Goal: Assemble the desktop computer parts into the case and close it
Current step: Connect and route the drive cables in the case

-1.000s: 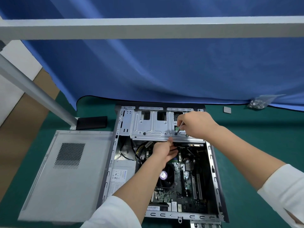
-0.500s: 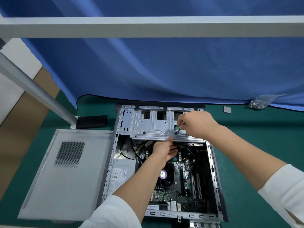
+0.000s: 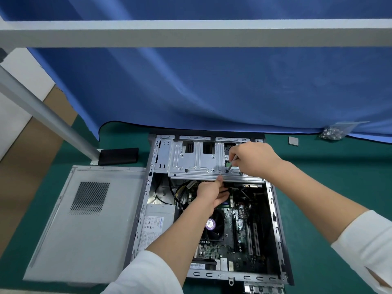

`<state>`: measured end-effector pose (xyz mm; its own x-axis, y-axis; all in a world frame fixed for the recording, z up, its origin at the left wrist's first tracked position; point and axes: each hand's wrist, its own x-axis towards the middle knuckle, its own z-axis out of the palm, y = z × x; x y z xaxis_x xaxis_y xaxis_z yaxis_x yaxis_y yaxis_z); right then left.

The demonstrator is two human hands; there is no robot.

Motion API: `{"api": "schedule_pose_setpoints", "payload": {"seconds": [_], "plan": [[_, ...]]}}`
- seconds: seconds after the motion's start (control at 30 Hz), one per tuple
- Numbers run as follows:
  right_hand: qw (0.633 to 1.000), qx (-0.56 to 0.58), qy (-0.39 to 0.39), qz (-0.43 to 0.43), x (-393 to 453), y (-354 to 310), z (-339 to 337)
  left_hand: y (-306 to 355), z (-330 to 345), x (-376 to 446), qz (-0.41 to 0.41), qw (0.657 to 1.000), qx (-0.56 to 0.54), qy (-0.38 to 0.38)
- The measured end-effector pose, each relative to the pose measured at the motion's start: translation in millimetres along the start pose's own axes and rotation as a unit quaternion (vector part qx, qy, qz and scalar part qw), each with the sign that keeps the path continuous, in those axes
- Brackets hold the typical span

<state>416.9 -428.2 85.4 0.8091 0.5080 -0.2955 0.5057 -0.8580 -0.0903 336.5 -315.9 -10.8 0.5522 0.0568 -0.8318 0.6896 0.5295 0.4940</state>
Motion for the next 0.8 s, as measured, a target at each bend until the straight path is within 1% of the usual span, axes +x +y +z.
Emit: {"api": "schedule_pose_setpoints", "payload": {"seconds": [0.23, 0.3, 0.33, 0.37, 0.4, 0.43, 0.47, 0.5, 0.53, 0.6, 0.63, 0.67, 0.7, 0.8], "plan": [[1.000, 0.006, 0.002, 0.006, -1, 0, -3, 1, 0, -3, 0.012, 1.000, 0.018, 0.006], [1.000, 0.016, 0.008, 0.008, -2, 1, -3, 3, -3, -5, 0.029, 0.997, 0.076, 0.013], [1.000, 0.023, 0.012, 0.010, -3, 2, -3, 6, -6, -8, 0.039, 0.990, 0.134, 0.014], [0.999, 0.033, 0.017, 0.014, -4, 4, -3, 9, -8, -12, 0.046, 0.976, 0.214, 0.017], [0.999, 0.045, 0.022, 0.019, -6, 5, -3, 13, -12, -16, 0.058, 0.947, 0.314, 0.027], [0.998, 0.057, 0.026, 0.024, -8, 7, -3, 17, -16, -19, 0.087, 0.905, 0.415, 0.045], [0.997, 0.068, 0.029, 0.030, -11, 8, -3, 21, -19, -22, 0.139, 0.854, 0.498, 0.064], [0.996, 0.077, 0.032, 0.036, -12, 9, -3, 24, -22, -24, 0.206, 0.808, 0.547, 0.077], [0.995, 0.083, 0.033, 0.041, -13, 10, -3, 28, -22, -28, 0.269, 0.780, 0.560, 0.080], [0.994, 0.092, 0.028, 0.049, -15, 11, -3, 33, -19, -32, 0.355, 0.752, 0.551, 0.069], [0.994, 0.097, 0.023, 0.051, -15, 10, -3, 34, -16, -31, 0.376, 0.743, 0.550, 0.059], [0.993, 0.103, 0.019, 0.053, -16, 10, -4, 34, -13, -28, 0.381, 0.740, 0.552, 0.050], [0.992, 0.111, 0.017, 0.055, -18, 10, -4, 33, -9, -24, 0.377, 0.742, 0.552, 0.044], [0.989, 0.135, 0.023, 0.060, -22, 9, -8, 30, -1, -17, 0.362, 0.771, 0.523, 0.042]]}}
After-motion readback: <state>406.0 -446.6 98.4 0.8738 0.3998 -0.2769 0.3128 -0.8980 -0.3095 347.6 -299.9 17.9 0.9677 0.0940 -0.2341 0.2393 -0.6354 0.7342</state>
